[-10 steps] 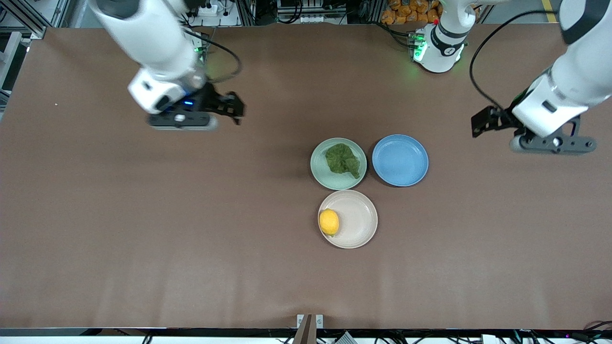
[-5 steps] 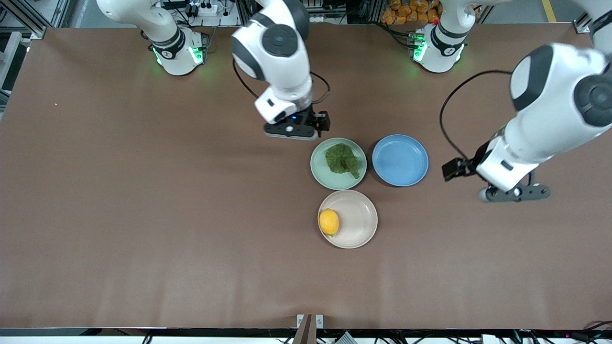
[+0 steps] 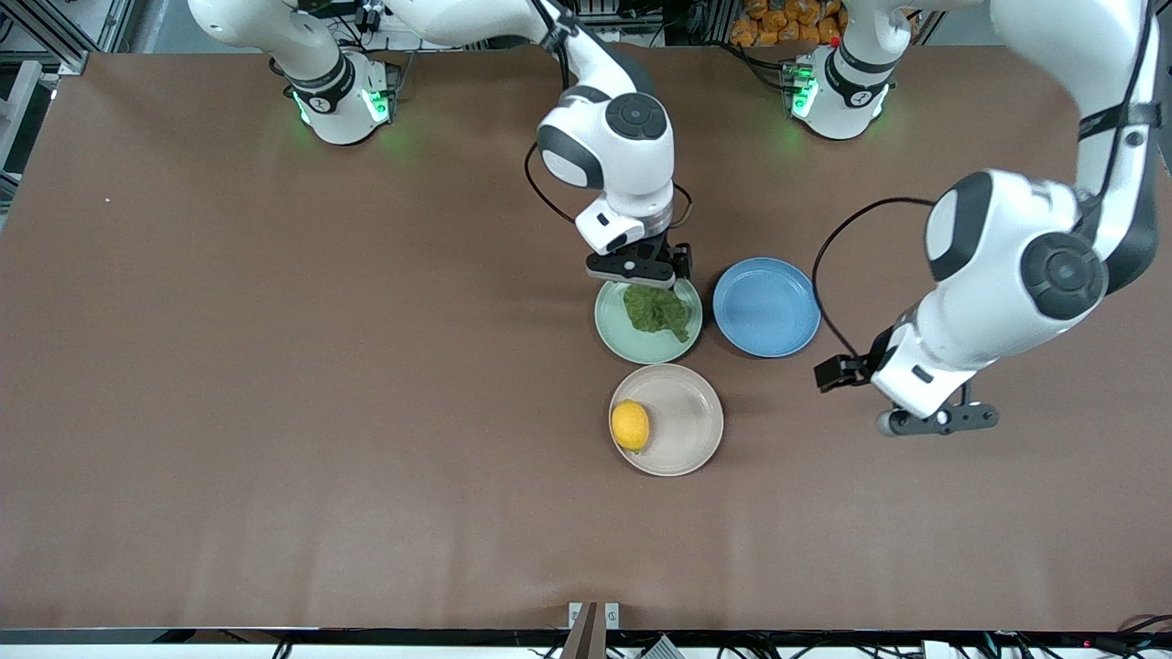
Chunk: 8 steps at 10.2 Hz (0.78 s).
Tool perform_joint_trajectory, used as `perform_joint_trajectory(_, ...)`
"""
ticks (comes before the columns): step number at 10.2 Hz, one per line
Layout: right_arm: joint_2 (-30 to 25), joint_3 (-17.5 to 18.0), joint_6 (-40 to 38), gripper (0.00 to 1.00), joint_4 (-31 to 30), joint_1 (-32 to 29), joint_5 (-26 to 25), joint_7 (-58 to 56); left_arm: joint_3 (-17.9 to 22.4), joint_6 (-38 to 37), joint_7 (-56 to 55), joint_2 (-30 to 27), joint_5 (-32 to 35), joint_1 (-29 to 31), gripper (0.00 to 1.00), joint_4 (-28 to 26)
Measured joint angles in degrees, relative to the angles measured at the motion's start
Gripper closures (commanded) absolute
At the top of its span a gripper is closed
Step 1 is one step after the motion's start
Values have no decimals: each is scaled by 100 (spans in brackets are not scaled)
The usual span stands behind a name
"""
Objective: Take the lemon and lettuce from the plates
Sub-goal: 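Lower the right gripper onto the lettuce and close it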
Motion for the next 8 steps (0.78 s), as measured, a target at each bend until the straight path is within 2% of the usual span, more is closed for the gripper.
perform_joint_trajectory(4, 640, -8, 388, 0, 170, 71, -620, 226, -7, 757, 0, 658, -6, -144, 0, 134)
perform_joint_trajectory(8, 1138, -39, 418, 3, 559, 194, -1079, 393, -8, 963, 0, 980, -6, -184, 0, 207)
